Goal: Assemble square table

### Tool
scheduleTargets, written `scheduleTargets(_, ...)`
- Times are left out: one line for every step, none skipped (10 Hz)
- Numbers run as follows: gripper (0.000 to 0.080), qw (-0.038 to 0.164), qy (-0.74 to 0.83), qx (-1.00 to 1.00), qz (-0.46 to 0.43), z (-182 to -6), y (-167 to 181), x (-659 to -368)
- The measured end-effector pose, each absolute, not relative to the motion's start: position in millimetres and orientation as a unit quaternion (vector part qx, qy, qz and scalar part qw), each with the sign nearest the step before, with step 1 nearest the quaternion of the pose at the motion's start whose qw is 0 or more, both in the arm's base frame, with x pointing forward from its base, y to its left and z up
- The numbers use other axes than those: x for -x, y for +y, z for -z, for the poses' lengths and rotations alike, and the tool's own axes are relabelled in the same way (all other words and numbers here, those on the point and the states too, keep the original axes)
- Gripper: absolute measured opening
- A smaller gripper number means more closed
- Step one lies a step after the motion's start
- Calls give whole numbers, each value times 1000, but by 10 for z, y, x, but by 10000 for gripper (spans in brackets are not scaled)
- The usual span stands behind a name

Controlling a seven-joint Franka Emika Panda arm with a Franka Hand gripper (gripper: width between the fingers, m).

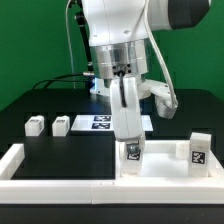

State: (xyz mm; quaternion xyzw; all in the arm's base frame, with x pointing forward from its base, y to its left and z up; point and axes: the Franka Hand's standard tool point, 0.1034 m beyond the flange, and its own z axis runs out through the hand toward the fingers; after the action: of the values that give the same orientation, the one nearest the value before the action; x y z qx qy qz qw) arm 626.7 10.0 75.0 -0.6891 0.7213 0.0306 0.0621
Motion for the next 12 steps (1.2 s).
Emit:
scheduleTargets(291,62,721,689,-31,-750,100,-6267)
scheduleTargets(291,62,704,707,-29,-747,101,-6265)
scheduleTargets(472,52,647,759,-38,-755,112,-6231)
scheduleTargets(590,42,557,829,-29,-777,124,-6246)
scheduleTargets(590,44,533,845,-27,-776,130,-6247)
scheduleTargets(637,44,508,860,-26,-776,124,-6248)
scheduleTargets(637,45,466,883,-24,-776,122,-6247)
scheduleTargets(647,45,406,913,-21,-773,110,-6244)
scheduleTargets(647,44,333,942,-16,-766,90,-6238)
scheduleTargets(649,35,264,964,-4,-769,76,-6262)
scheduleTargets(649,32,202,979,8,-757,67,-6274)
scheduleTargets(649,32,198,980,8,-758,62,-6274)
